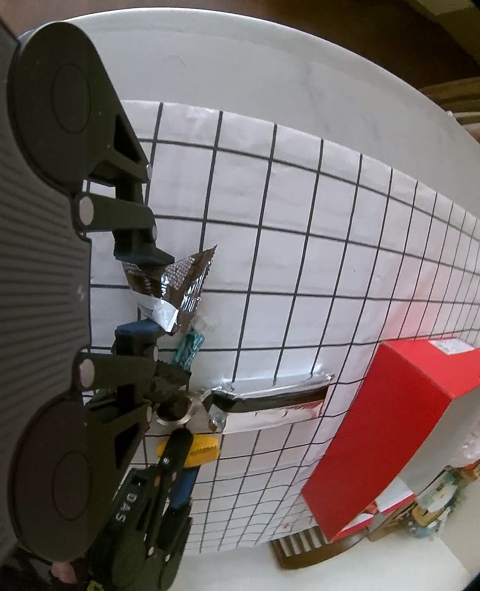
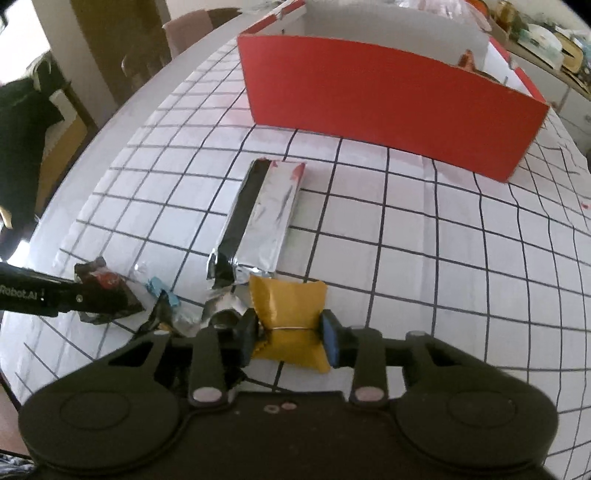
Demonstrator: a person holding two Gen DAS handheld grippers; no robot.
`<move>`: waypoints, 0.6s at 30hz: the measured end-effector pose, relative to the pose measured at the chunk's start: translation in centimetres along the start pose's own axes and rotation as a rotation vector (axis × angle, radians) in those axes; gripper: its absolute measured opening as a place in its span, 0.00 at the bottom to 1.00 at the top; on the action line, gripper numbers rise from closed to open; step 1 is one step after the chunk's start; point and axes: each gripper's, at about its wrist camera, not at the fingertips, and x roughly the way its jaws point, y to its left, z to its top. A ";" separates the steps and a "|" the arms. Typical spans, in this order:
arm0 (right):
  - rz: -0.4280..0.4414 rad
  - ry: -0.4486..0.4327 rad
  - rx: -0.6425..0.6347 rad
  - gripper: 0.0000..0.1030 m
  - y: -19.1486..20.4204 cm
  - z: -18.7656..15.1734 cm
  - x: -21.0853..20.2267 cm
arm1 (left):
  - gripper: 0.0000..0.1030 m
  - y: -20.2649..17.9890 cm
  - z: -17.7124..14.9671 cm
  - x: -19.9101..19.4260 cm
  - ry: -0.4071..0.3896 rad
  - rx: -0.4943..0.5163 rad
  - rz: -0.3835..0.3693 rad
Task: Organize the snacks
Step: 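Carry both held packets over the red box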
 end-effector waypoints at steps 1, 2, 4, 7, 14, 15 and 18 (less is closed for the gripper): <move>0.002 -0.005 0.005 0.33 0.0 -0.1 -0.3 | 0.27 0.2 0.0 -0.1 -0.002 -0.006 -0.001; 0.006 -0.011 0.014 0.33 -0.1 -0.1 -0.5 | 0.27 0.3 -0.1 -0.4 -0.007 -0.011 -0.005; 0.011 -0.022 0.030 0.33 -0.2 -0.1 -1.0 | 0.27 0.5 -0.2 -0.9 -0.021 -0.014 -0.008; 0.013 -0.046 0.059 0.33 -0.4 -0.1 -2.0 | 0.27 0.3 -0.1 -2.0 -0.050 -0.003 -0.008; 0.028 -0.131 0.119 0.33 -1.4 1.1 -5.3 | 0.27 -1.1 1.2 -5.1 -0.136 0.050 -0.015; 0.030 -0.145 0.127 0.33 -1.6 1.3 -5.8 | 0.27 -1.3 1.5 -5.6 -0.148 0.058 -0.017; 0.027 -0.187 0.138 0.33 -2.2 2.4 -7.4 | 0.27 -2.6 2.3 -6.9 -0.186 0.087 -0.025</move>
